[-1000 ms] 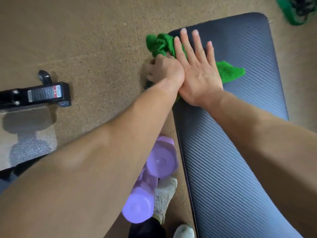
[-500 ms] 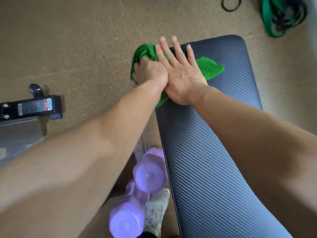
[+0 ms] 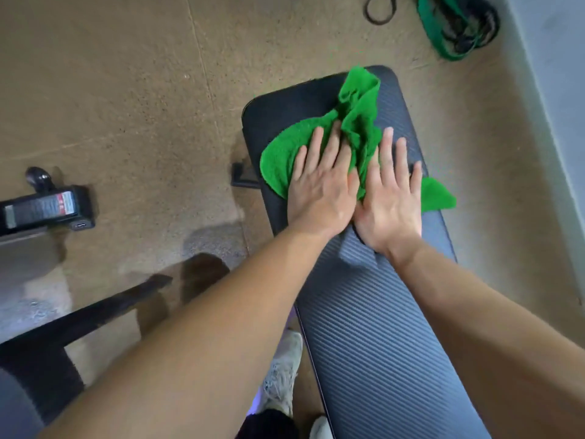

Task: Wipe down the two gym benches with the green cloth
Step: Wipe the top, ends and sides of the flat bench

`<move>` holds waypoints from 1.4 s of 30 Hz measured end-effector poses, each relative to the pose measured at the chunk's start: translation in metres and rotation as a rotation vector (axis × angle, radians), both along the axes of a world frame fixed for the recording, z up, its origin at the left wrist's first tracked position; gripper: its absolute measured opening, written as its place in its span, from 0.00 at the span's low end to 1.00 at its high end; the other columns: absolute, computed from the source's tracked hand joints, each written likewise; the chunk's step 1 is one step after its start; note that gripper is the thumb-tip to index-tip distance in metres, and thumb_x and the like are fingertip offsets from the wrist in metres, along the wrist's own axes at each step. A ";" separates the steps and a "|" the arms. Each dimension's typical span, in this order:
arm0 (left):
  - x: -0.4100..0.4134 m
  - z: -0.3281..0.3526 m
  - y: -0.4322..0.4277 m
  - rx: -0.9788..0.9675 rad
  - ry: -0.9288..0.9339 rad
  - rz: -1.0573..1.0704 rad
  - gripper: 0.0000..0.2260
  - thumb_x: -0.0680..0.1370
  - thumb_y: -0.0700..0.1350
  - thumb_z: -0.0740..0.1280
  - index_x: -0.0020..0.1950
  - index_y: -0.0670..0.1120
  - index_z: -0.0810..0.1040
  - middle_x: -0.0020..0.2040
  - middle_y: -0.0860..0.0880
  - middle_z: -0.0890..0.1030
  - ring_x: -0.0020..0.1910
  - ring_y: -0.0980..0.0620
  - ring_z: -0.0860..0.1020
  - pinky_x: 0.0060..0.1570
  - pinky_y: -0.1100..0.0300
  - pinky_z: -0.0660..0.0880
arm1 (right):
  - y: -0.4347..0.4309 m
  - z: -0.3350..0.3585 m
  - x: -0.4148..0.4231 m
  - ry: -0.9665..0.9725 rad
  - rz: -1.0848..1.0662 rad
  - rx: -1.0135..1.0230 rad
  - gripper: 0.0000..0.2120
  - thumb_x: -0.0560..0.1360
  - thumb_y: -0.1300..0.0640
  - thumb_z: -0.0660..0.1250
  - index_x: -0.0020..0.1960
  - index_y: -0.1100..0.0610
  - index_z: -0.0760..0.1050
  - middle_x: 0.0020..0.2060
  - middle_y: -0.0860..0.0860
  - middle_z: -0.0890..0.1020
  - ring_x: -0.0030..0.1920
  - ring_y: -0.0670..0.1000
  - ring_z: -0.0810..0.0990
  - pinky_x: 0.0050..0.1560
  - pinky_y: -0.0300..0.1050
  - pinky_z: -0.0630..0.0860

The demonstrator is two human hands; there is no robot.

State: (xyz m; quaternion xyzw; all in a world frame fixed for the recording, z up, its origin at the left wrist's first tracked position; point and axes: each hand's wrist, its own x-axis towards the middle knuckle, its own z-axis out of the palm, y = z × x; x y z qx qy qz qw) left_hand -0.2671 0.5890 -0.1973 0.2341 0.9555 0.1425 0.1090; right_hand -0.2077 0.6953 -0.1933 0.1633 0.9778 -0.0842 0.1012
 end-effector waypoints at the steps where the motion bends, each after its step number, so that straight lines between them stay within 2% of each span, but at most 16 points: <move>1: 0.024 0.001 -0.011 0.001 -0.012 -0.002 0.26 0.80 0.53 0.50 0.77 0.48 0.62 0.80 0.51 0.57 0.80 0.48 0.52 0.76 0.49 0.52 | -0.009 0.001 0.023 -0.012 -0.006 -0.003 0.32 0.81 0.49 0.54 0.81 0.59 0.49 0.81 0.55 0.45 0.80 0.57 0.44 0.77 0.63 0.50; 5: 0.111 0.017 -0.060 0.030 -0.094 0.056 0.24 0.79 0.49 0.56 0.75 0.45 0.66 0.79 0.49 0.61 0.78 0.47 0.58 0.75 0.48 0.60 | -0.051 0.012 0.105 -0.087 0.097 -0.056 0.32 0.79 0.47 0.54 0.79 0.62 0.57 0.80 0.58 0.50 0.80 0.58 0.49 0.76 0.62 0.53; 7: 0.132 0.029 -0.077 0.071 -0.116 0.060 0.23 0.76 0.49 0.60 0.70 0.44 0.72 0.75 0.48 0.68 0.73 0.46 0.66 0.72 0.50 0.64 | -0.060 0.018 0.133 -0.113 0.156 -0.107 0.35 0.74 0.46 0.62 0.76 0.63 0.62 0.79 0.61 0.54 0.79 0.61 0.52 0.75 0.63 0.56; 11: 0.106 0.056 -0.079 0.426 -0.225 0.358 0.15 0.74 0.44 0.59 0.59 0.47 0.76 0.59 0.48 0.75 0.56 0.45 0.76 0.56 0.48 0.72 | -0.057 0.031 0.147 -0.065 0.076 -0.229 0.38 0.60 0.47 0.70 0.67 0.61 0.70 0.73 0.63 0.62 0.71 0.68 0.63 0.70 0.63 0.63; 13: 0.081 0.063 -0.070 0.371 -0.259 0.328 0.19 0.75 0.40 0.60 0.64 0.50 0.73 0.61 0.48 0.72 0.57 0.44 0.75 0.54 0.49 0.72 | -0.059 0.041 0.140 -0.064 -0.010 -0.296 0.39 0.59 0.41 0.66 0.66 0.58 0.69 0.71 0.57 0.65 0.69 0.62 0.64 0.71 0.59 0.63; 15: 0.062 0.060 -0.061 0.223 -0.313 0.206 0.20 0.76 0.45 0.65 0.69 0.53 0.70 0.62 0.48 0.71 0.58 0.44 0.75 0.55 0.50 0.72 | -0.060 0.047 0.130 -0.065 -0.090 -0.388 0.38 0.60 0.36 0.61 0.64 0.56 0.71 0.68 0.54 0.67 0.67 0.59 0.64 0.71 0.55 0.62; 18: 0.052 0.050 -0.056 0.174 -0.443 0.282 0.14 0.75 0.56 0.69 0.59 0.56 0.74 0.55 0.52 0.79 0.57 0.46 0.77 0.55 0.53 0.73 | -0.059 0.057 0.115 -0.045 -0.240 -0.530 0.31 0.65 0.34 0.57 0.58 0.54 0.74 0.61 0.52 0.73 0.62 0.57 0.68 0.66 0.52 0.64; 21: 0.061 0.063 -0.062 0.300 -0.508 0.398 0.06 0.70 0.54 0.70 0.44 0.56 0.76 0.40 0.57 0.80 0.50 0.49 0.79 0.52 0.52 0.76 | -0.057 0.063 0.089 0.039 -0.475 -0.589 0.31 0.68 0.40 0.61 0.67 0.55 0.71 0.61 0.54 0.75 0.63 0.57 0.73 0.67 0.52 0.67; 24: 0.077 0.094 -0.078 0.508 -0.550 0.378 0.03 0.68 0.48 0.68 0.39 0.53 0.74 0.35 0.56 0.79 0.40 0.53 0.78 0.46 0.55 0.75 | -0.058 0.080 0.058 -0.042 -0.698 -0.923 0.41 0.66 0.48 0.63 0.78 0.53 0.60 0.69 0.52 0.73 0.68 0.52 0.73 0.70 0.43 0.67; 26: 0.086 0.119 -0.094 0.616 -0.575 0.322 0.06 0.68 0.41 0.67 0.38 0.51 0.72 0.33 0.55 0.76 0.33 0.57 0.74 0.39 0.59 0.71 | -0.058 0.093 0.051 -0.095 -0.801 -1.133 0.39 0.67 0.55 0.67 0.77 0.52 0.63 0.64 0.51 0.77 0.63 0.50 0.76 0.63 0.36 0.71; 27: 0.089 0.133 -0.101 0.668 -0.603 0.309 0.09 0.69 0.38 0.67 0.38 0.51 0.72 0.33 0.55 0.75 0.30 0.59 0.71 0.36 0.62 0.69 | -0.058 0.102 0.052 -0.142 -0.799 -1.169 0.36 0.66 0.57 0.68 0.75 0.53 0.67 0.59 0.51 0.80 0.58 0.50 0.78 0.61 0.40 0.74; 29: 0.093 0.160 -0.111 0.751 -0.675 0.350 0.11 0.70 0.32 0.66 0.41 0.47 0.73 0.33 0.54 0.73 0.27 0.62 0.68 0.32 0.68 0.66 | -0.060 0.121 0.058 -0.238 -0.709 -1.168 0.23 0.68 0.58 0.70 0.63 0.54 0.78 0.44 0.51 0.82 0.46 0.50 0.80 0.49 0.44 0.77; 31: 0.095 0.183 -0.114 0.799 -0.713 0.439 0.07 0.70 0.34 0.66 0.43 0.46 0.74 0.34 0.53 0.74 0.29 0.63 0.69 0.33 0.70 0.66 | -0.064 0.140 0.070 -0.263 -0.619 -1.195 0.08 0.72 0.60 0.69 0.49 0.56 0.83 0.35 0.50 0.82 0.37 0.48 0.80 0.40 0.40 0.76; 34: 0.102 0.197 -0.115 0.648 -0.851 0.590 0.17 0.65 0.55 0.72 0.48 0.48 0.78 0.43 0.51 0.81 0.40 0.59 0.79 0.41 0.65 0.73 | -0.068 0.169 0.092 -0.159 -0.557 -1.189 0.06 0.74 0.60 0.68 0.42 0.58 0.83 0.35 0.52 0.82 0.35 0.46 0.79 0.41 0.41 0.76; 37: 0.118 0.212 -0.114 0.379 -1.007 0.409 0.35 0.62 0.73 0.71 0.49 0.43 0.82 0.41 0.51 0.83 0.39 0.54 0.80 0.41 0.59 0.73 | -0.066 0.192 0.114 -0.067 -0.430 -1.104 0.10 0.79 0.60 0.65 0.41 0.58 0.80 0.30 0.46 0.78 0.29 0.38 0.73 0.34 0.34 0.71; 42: 0.132 0.254 -0.098 0.496 -0.842 0.283 0.07 0.73 0.51 0.74 0.44 0.48 0.85 0.36 0.51 0.84 0.35 0.57 0.79 0.41 0.62 0.75 | -0.054 0.224 0.152 0.061 -0.358 -0.940 0.11 0.78 0.57 0.63 0.37 0.51 0.76 0.31 0.43 0.78 0.34 0.41 0.75 0.44 0.44 0.72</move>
